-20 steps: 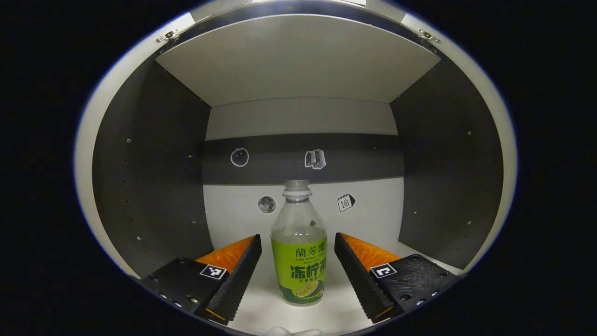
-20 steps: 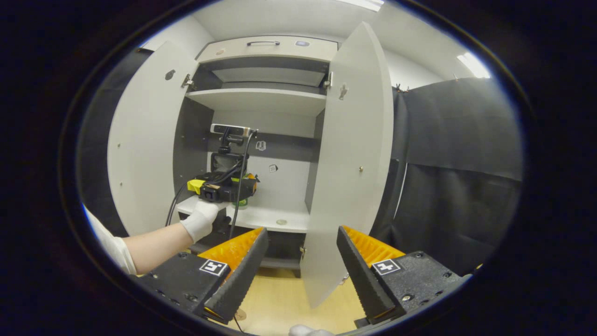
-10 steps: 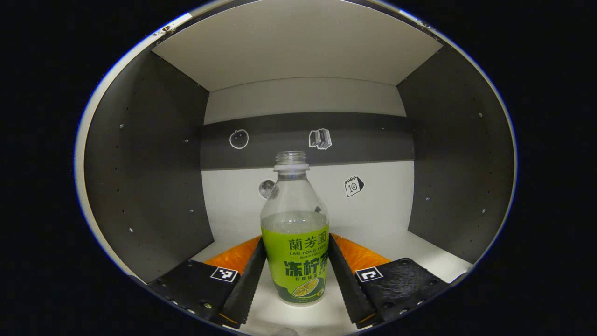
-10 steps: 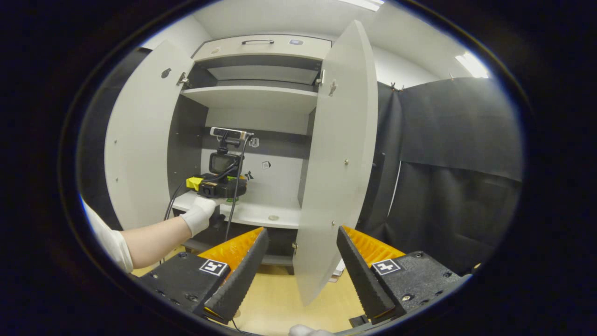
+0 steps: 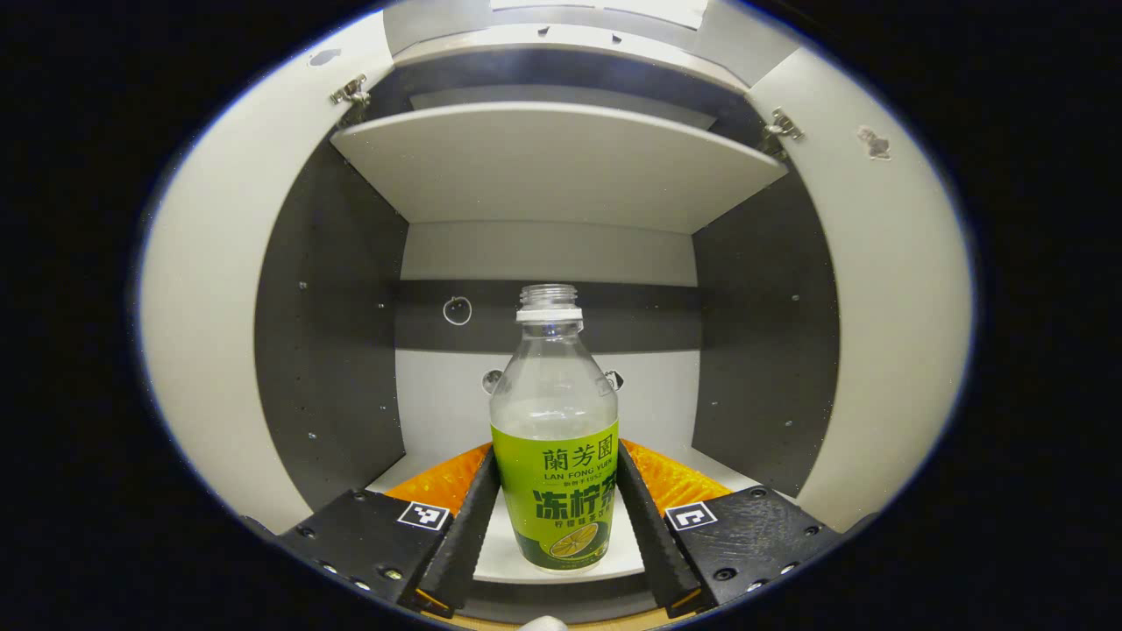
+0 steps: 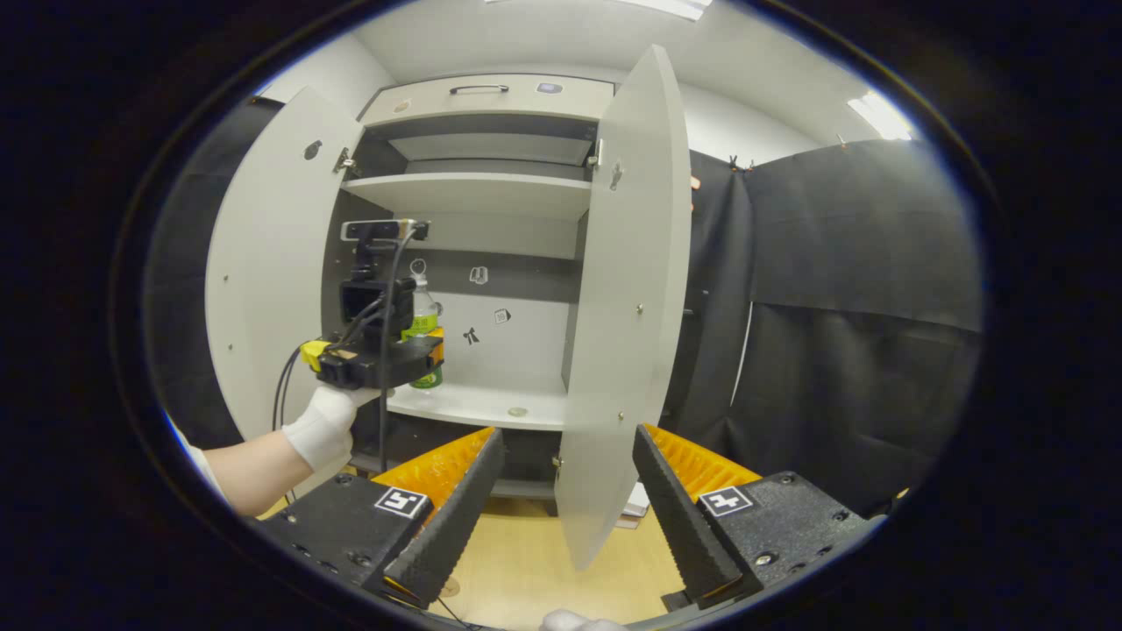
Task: Grasp the bottle in the cabinet with the left hand and place it on the coaster, then close the right door with the right hand and the left door with the left hand.
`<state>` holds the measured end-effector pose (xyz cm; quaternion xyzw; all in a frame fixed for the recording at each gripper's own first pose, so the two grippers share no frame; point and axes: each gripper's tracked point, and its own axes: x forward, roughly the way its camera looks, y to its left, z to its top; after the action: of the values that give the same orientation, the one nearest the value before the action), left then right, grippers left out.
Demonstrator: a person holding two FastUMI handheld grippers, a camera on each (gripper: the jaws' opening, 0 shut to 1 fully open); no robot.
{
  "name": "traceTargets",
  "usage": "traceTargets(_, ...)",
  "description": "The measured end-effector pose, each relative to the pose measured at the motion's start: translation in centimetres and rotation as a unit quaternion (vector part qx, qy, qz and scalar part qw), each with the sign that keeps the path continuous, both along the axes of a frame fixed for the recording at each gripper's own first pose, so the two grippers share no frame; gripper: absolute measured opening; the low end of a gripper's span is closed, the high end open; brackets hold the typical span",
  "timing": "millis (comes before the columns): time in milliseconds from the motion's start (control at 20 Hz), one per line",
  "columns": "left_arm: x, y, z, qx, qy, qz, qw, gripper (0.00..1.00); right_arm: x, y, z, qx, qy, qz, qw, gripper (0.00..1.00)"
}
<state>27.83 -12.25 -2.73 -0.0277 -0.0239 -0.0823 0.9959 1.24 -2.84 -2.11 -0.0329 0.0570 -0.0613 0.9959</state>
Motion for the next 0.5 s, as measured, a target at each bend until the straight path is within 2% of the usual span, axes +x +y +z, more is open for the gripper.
traceTargets(200,-6.5,-0.2,0.2,0.005,-0.008,-0.024,1.0,0.74,-0.7,0.3,-0.5,0.005,0.005,0.007,1.0,0.96)
traceTargets(250,-8.0,-0.3,0.2,0.007,-0.009,-0.032,0.999,0.7,-0.9,0.4,-0.6,0.006,0.005,0.008,1.0,0.96)
traceTargets(300,-9.6,-0.4,0.1,0.007,-0.009,-0.039,0.999,0.74,-1.1,0.3,-0.7,0.007,0.005,0.008,1.0,0.96)
traceTargets(500,-14.7,-0.9,-1.7,0.015,0.002,-0.068,0.998,0.74,-1.6,0.1,-1.6,0.009,0.006,0.006,1.0,0.96)
